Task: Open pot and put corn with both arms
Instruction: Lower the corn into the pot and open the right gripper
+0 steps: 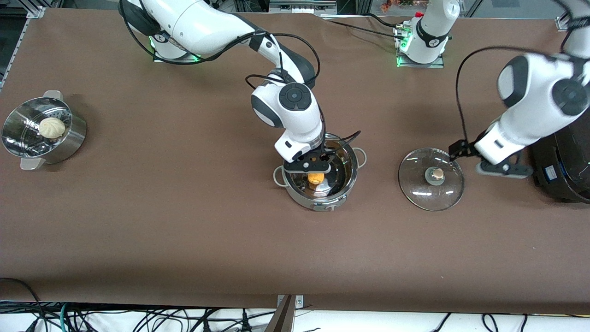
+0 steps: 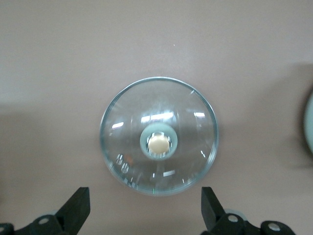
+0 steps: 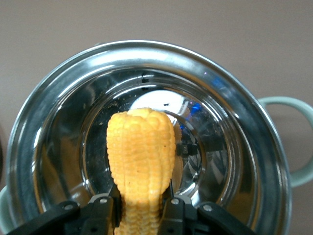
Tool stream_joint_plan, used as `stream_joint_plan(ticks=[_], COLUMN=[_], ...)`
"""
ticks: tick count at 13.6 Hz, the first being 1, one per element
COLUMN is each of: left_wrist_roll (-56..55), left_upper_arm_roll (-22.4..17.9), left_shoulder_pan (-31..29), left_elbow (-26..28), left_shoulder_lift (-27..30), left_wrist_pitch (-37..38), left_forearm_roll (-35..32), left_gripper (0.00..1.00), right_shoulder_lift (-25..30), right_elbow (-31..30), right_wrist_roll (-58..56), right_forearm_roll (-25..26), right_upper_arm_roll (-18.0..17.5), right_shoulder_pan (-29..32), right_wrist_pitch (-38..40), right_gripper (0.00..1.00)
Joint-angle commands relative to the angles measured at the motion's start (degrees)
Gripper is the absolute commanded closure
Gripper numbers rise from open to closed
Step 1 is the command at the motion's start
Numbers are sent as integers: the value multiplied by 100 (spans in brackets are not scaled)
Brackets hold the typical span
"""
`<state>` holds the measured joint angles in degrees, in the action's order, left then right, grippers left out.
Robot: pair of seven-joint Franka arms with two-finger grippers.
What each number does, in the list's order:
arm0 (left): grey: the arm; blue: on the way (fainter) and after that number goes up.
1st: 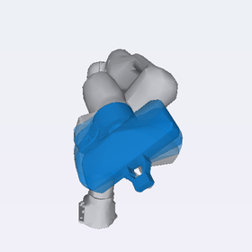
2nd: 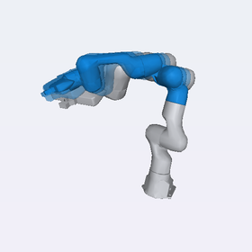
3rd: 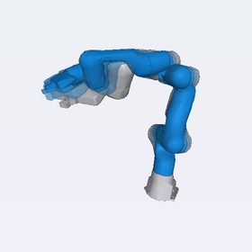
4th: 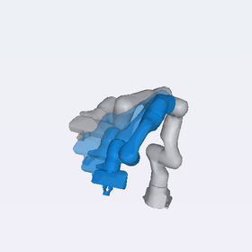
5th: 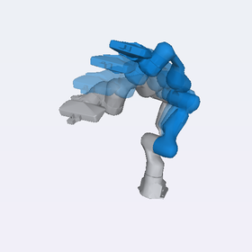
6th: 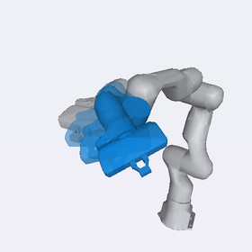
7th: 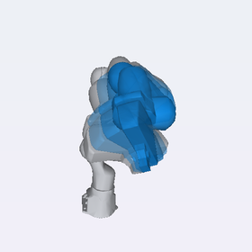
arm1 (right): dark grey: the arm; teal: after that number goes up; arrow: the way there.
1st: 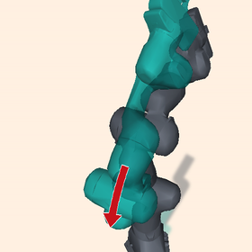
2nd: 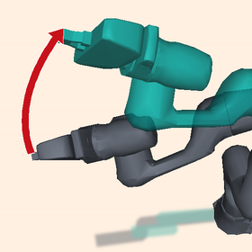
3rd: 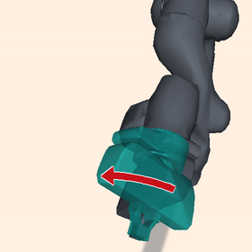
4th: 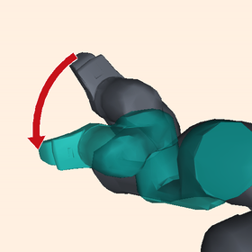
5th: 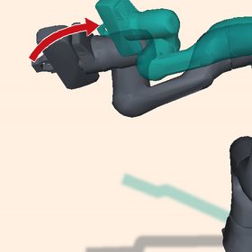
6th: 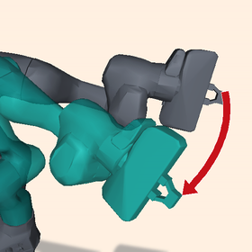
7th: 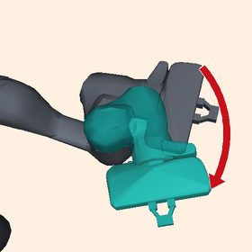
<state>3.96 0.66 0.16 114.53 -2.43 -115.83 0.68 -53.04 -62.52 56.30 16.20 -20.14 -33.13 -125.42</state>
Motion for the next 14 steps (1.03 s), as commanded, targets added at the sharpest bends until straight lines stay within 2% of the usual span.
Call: stream_joint_plan(ticks=[1, 2, 3, 6, 8, 11, 14], left_wrist_roll=[52, 52, 52, 17, -9, 0, 8], left_upper_arm_roll=[-22, -31, -40, -40, -101, -128, -171], left_shoulder_pan=[-95, -121, -148, -165, -157, -165, -165], left_elbow=[-726, -1095, -1378, -1845, -2022, -2163, -2180], left_shoulder_lift=[497, 497, 497, 497, 489, 462, 462], left_wrist_pitch=[1592, 2033, 2307, 2748, 2872, 2961, 3040], left_forearm_roll=[46, 38, -6, -235, -235, -244, -244], left_gripper=[0, 0, 0, 0, 0, 0, 0], right_shoulder_lift=[-172, -172, -163, -58, 161, 757, 1470], right_elbow=[222, 214, 214, 222, 222, 222, 222], right_wrist_roll=[74, 83, 57, -23, -84, -1405, -2744], right_forearm_roll=[111, 120, 120, 120, 111, 85, 24], right_upper_arm_roll=[18, 19, 19, 19, 19, 19, 19], right_shoulder_pan=[-53, -53, -53, -18, 9, 323, 1070], right_wrist_pitch=[-44, -35, -35, 61, 464, 1691, 2959], right_gripper=[30, 4, 0, 0, 0, 0, 0])
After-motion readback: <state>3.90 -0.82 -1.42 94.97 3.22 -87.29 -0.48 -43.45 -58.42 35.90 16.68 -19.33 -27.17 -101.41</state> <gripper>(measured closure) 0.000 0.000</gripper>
